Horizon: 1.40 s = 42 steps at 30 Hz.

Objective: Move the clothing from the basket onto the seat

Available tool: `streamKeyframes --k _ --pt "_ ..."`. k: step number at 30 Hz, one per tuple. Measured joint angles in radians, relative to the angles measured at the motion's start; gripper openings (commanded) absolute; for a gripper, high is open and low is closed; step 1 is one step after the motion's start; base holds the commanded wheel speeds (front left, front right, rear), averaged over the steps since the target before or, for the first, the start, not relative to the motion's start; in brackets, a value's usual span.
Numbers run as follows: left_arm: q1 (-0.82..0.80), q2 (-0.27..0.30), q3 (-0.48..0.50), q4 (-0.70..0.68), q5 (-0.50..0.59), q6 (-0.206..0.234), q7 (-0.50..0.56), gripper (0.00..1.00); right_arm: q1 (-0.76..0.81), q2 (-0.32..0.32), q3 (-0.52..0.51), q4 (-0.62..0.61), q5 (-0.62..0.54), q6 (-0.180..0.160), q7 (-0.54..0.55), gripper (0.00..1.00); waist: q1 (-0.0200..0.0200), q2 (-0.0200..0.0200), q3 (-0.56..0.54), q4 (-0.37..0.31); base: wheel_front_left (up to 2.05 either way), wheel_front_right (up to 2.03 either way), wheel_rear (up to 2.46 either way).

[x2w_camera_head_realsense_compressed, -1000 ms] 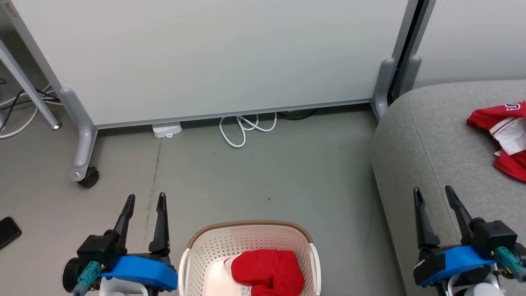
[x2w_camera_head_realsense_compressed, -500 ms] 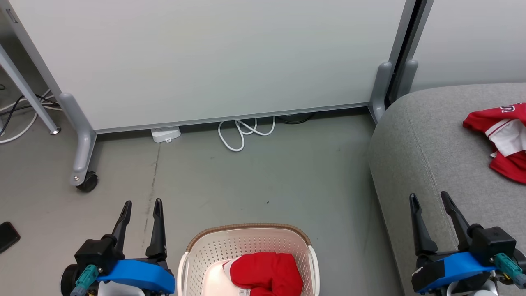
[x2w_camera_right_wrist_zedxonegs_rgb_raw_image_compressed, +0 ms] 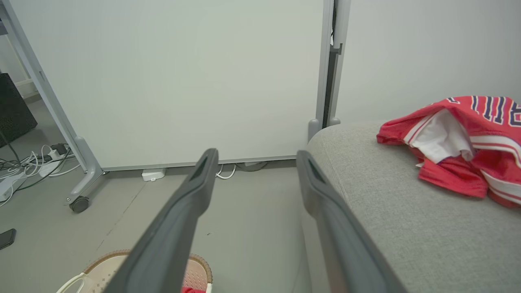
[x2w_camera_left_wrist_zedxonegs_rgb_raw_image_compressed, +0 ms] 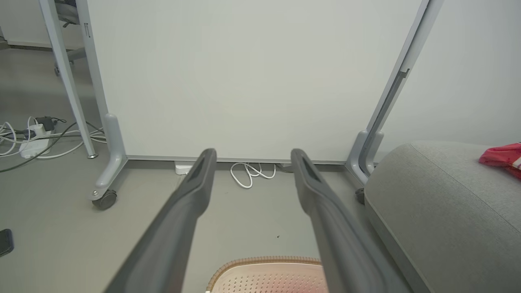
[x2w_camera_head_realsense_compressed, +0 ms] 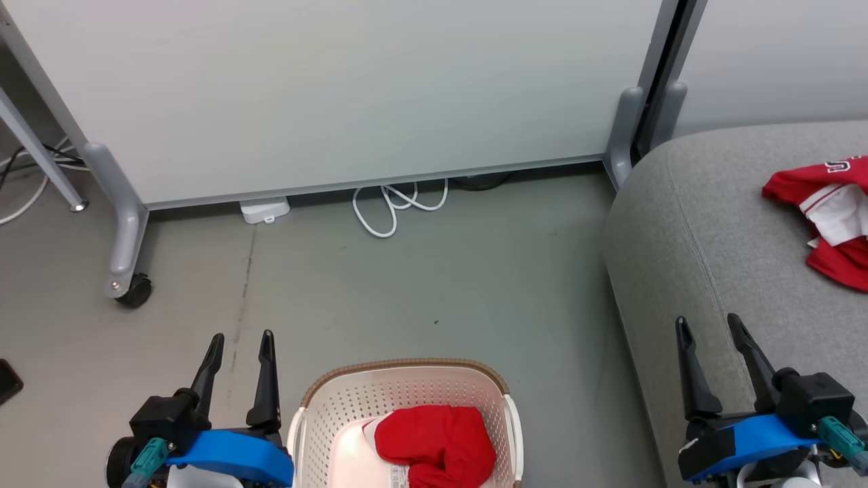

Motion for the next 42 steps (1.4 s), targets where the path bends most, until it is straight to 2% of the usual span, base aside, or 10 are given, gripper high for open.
streamKeyframes --k 12,24,31,42 --pt "-0.069 0.003 -0.044 0.078 -0.017 0.000 0.000 1.00 -0.073 0.000 0.067 -0.034 0.007 0.000 0.000 1.00 0.0000 -0.0001 0.128 -0.055 0.00 0.00 0.00" --pt "-0.248 0.032 -0.231 0.324 -0.111 0.000 0.000 1.00 -0.172 0.000 0.144 -0.051 0.031 0.000 -0.019 1.00 0.0002 0.0000 0.345 -0.162 0.00 0.00 0.00" --pt "-0.359 0.036 -0.346 0.499 -0.200 0.000 0.057 1.00 -0.214 0.000 0.172 -0.063 0.050 0.000 -0.040 1.00 0.0003 -0.0001 0.479 -0.221 0.00 0.00 0.00" --pt "-0.485 0.063 -0.436 0.638 -0.303 0.000 0.130 1.00 -0.260 -0.001 0.202 -0.082 0.083 0.000 -0.058 1.00 0.0002 -0.0001 0.653 -0.288 0.00 0.00 0.00"
